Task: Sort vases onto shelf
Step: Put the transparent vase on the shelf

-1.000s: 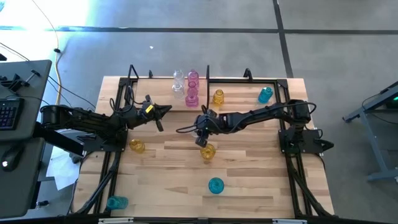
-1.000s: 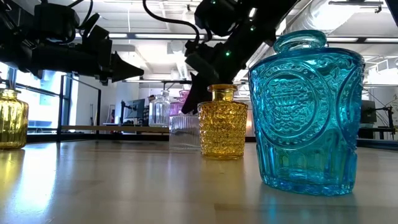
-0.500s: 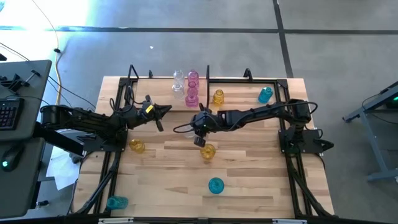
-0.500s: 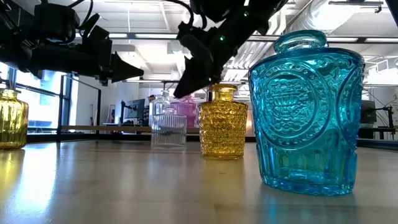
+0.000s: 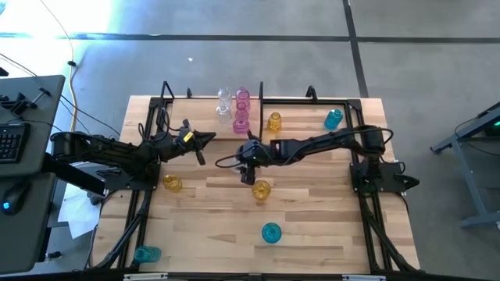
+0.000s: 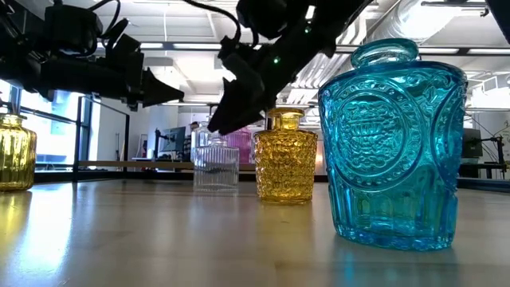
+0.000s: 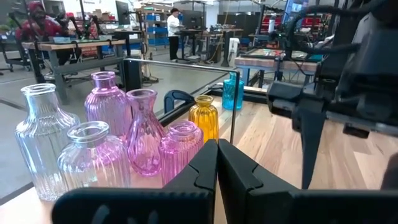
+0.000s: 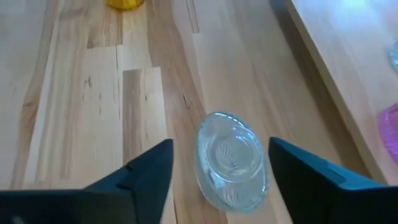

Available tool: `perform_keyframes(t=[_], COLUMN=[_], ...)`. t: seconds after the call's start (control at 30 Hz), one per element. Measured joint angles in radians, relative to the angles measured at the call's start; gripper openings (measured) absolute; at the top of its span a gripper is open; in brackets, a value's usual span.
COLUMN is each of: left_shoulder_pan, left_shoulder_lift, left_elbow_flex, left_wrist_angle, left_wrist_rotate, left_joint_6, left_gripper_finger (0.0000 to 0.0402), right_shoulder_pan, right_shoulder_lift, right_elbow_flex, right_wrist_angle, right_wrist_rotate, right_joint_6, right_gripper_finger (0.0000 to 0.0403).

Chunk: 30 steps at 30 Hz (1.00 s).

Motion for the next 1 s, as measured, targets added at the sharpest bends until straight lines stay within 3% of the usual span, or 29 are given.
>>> perform_keyframes(t=[0.13, 0.5, 0.63, 0.83, 1.0], left_shoulder_pan=[0.000, -0.001, -0.001, -0.001, -0.001], left_shoulder_lift=[0.000, 0.000, 0.000, 0.000, -0.001], left_elbow_flex=[0.000, 0.000, 0.000, 0.000, 0.000], left_wrist_angle=[-0.001, -0.002, -0.002, -0.002, -0.002], left_wrist_rotate=[0.000, 0.000, 0.000, 0.000, 0.000], left_joint_6=[0.000, -0.001, 0.000, 0.000, 0.000], left_gripper_finger=[0.0003, 0.0003, 0.0003, 0.0003, 0.0003], right_shoulder_pan=[-0.005, -0.008, -0.008, -0.008, -0.008], right_shoulder_lift=[0.022, 0.076, 0.080, 0.080, 0.080], right_elbow_flex=[0.000, 0.000, 0.000, 0.000, 0.000], right_wrist_angle=[0.026, 0.048, 0.061, 0.093, 0.098], right_wrist_rotate=[0.008, 0.026, 0.026, 0.024, 0.024], right_joint_6=[-0.001, -0.007, -0.018, -0.046, -0.069], right_gripper_finger=[0.0269, 0.0267, 0.0237, 0.0152, 0.0145])
